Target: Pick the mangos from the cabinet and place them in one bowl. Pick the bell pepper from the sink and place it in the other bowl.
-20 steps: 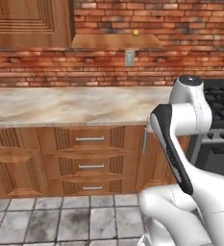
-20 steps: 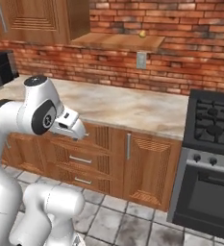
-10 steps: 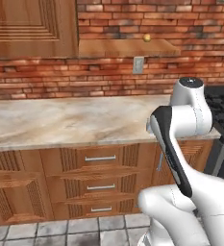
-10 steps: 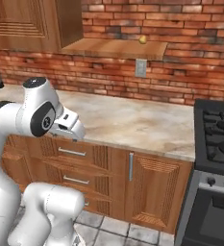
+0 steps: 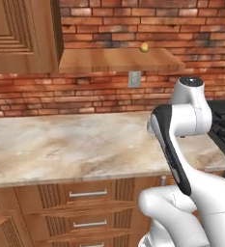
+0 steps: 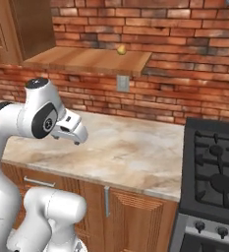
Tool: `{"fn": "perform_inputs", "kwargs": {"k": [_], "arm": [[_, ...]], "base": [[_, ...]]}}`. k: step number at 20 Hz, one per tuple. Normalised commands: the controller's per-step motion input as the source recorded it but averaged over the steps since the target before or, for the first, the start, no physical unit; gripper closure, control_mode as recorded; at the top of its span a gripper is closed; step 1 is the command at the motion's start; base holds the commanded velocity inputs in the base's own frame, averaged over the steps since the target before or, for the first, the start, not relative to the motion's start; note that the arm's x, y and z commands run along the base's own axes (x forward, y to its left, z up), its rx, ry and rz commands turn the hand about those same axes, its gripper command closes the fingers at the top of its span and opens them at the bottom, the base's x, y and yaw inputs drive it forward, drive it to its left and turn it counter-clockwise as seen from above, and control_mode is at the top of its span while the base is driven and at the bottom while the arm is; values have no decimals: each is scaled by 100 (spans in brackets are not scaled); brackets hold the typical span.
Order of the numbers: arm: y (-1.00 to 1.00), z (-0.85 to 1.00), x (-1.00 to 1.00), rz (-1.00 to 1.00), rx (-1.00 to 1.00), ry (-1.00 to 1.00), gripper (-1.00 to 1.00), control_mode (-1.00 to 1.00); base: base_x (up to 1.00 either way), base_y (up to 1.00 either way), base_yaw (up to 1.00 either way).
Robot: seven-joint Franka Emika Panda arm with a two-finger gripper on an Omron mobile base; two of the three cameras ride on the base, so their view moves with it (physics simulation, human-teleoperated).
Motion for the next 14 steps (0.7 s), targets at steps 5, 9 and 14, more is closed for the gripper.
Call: {"fn": "perform_inputs", "kwargs": {"k": [5, 9, 14], "arm": [[0, 0, 0, 0, 0, 0, -100, 100], [0, 0, 0, 0, 0, 0, -100, 100], [0, 0, 0, 0, 0, 0, -100, 100]], "base": [[39, -38, 0], [34, 7, -3], [43, 4, -4]]}}
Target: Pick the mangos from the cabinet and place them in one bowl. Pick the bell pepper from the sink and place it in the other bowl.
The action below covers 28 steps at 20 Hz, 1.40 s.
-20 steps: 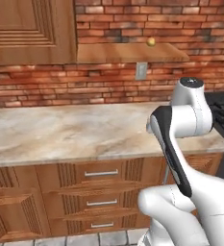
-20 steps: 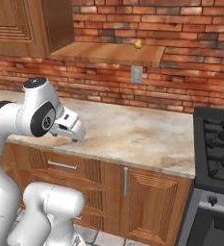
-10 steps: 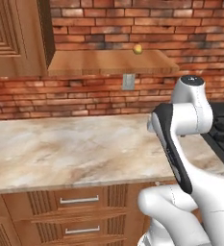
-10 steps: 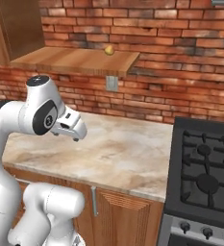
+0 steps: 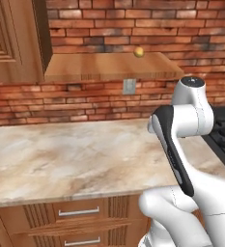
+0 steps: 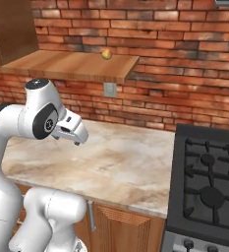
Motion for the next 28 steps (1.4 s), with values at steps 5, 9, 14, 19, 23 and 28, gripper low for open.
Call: {"fn": "perform_inputs", "kwargs": {"k": [5, 9, 14, 19, 23, 28], "arm": [[0, 0, 0, 0, 0, 0, -100, 100], [0, 0, 0, 0, 0, 0, -100, 100], [0, 0, 0, 0, 0, 0, -100, 100], [0, 0, 0, 0, 0, 0, -100, 100], [0, 0, 0, 0, 0, 0, -100, 100], [0, 2, -5, 0, 0, -1, -100, -100]], "base": [[49, 0, -3], [47, 0, -3], [27, 0, -1], [2, 0, 0], [0, 0, 0], [0, 0, 0]]}}
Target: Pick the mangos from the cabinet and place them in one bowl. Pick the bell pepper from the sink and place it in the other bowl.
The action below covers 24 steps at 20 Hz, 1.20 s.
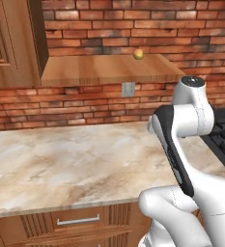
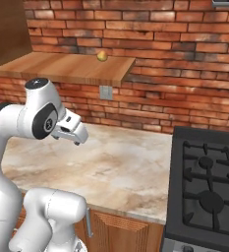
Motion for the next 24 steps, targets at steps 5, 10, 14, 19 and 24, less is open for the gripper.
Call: {"fn": "perform_inputs", "kwargs": {"k": [5, 10, 14, 19, 24], "arm": [[0, 50, -14, 0, -7, -20, -100, -100], [2, 61, -16, 1, -13, -22, -100, -100], [0, 77, -26, 1, 3, -12, -100, -100], [27, 71, -23, 11, 6, -17, -100, -100], [14, 78, -2, 18, -1, -20, -100, -100]], "base": [[0, 0, 0], [0, 0, 0], [0, 0, 0], [0, 0, 0], [0, 0, 0]]}}
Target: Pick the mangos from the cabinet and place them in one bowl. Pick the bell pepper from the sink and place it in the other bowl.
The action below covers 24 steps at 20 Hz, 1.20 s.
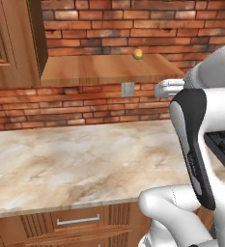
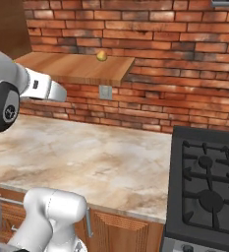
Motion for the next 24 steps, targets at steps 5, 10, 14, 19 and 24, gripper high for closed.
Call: {"fn": "perform_inputs", "kwargs": {"k": [5, 10, 14, 19, 24], "arm": [[4, 64, 22, 13, -2, -14, -100, -100], [10, 71, 31, 0, -10, 5, -100, -100], [4, 55, 42, -10, -12, 17, -100, -100], [2, -5, 67, -5, 4, 9, -100, -100], [-13, -6, 75, -4, 5, 20, -100, -100]], "base": [[0, 0, 0], [0, 0, 0], [0, 0, 0], [0, 0, 0], [0, 0, 0]]}}
